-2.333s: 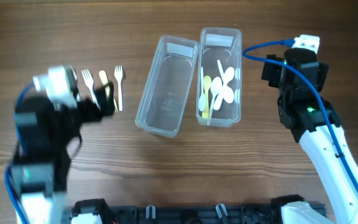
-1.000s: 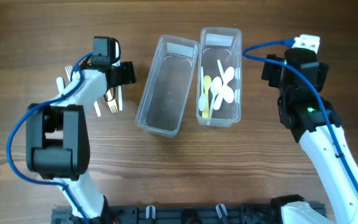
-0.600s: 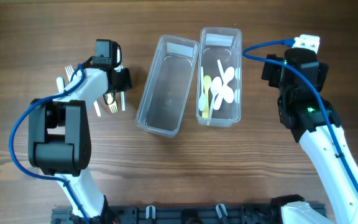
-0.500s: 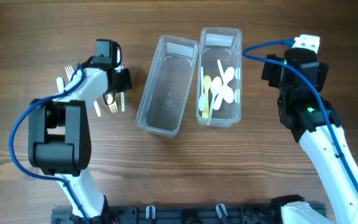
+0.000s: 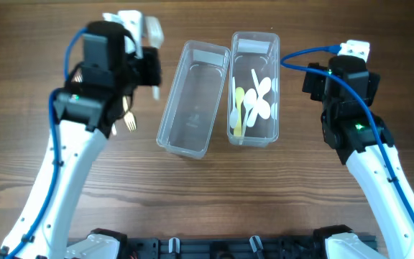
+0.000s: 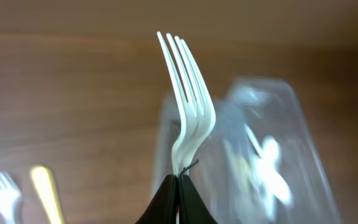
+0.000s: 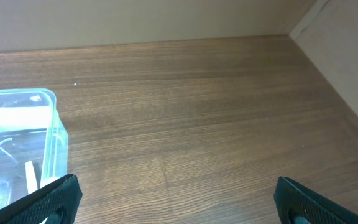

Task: Pack container
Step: 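Place the white fork into the left container with the left gripper, then return the left gripper to the table and grasp the yellow knife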

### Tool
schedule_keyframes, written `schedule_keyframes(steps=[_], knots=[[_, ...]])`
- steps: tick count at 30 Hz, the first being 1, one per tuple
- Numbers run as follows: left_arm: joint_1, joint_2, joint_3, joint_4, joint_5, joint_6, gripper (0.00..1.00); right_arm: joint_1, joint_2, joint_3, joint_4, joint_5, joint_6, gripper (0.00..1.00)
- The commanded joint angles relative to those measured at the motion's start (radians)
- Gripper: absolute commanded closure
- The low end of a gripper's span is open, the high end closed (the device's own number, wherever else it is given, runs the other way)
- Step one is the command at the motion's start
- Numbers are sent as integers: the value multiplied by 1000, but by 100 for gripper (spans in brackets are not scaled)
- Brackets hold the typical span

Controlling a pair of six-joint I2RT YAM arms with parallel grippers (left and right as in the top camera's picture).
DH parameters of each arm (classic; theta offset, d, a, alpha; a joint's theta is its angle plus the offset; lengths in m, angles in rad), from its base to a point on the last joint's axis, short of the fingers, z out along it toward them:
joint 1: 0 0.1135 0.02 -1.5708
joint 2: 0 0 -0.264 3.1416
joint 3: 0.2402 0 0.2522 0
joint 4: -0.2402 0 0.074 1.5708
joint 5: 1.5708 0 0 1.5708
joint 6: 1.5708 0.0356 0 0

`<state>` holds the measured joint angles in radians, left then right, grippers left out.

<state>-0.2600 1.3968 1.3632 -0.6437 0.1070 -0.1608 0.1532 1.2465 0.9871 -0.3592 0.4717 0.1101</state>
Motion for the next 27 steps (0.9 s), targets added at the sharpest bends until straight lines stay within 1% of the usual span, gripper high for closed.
schedule_keyframes(steps=[1,3,5,6,7,8,9,10,11,14,19,21,22,24,26,27], knots=[[-59,54,-15,-55,45,-12,96,0,6,13,2,-6,-6,0],[-79,56,-15,-64,45,-13,96,0,6,13,2,-6,-6,0],[-89,56,-15,-72,45,-13,94,0,6,13,2,-6,-6,0],[-90,56,-15,-79,45,-13,79,0,6,13,2,-6,-5,0],[-90,56,-15,-88,45,-12,38,0,6,13,2,-6,-6,0],[-90,56,-15,-96,45,-12,21,0,6,13,2,-6,-6,0],[-90,56,-15,-99,45,-12,15,0,6,13,2,-6,-6,0],[-90,56,-15,-105,45,-12,7,0,6,13,2,-6,-5,0],[-90,56,-15,-109,45,-12,4,0,6,13,2,-6,-5,0],[-90,56,-15,-113,45,-12,1,0,6,13,2,-6,-6,0],[-89,56,-15,-113,8,-10,0,0,6,13,2,-6,-6,0],[-89,56,-15,-114,-50,1,0,0,6,13,2,-6,-6,0],[-88,56,-15,-117,-131,1,0,0,6,13,2,-6,-6,0],[-72,56,-15,-132,-241,-3,0,0,6,13,2,-6,-6,0],[-32,56,-15,-156,-317,-86,0,0,6,13,2,-6,-6,0],[11,56,-15,-180,-341,-172,0,0,6,13,2,-6,-6,0]])
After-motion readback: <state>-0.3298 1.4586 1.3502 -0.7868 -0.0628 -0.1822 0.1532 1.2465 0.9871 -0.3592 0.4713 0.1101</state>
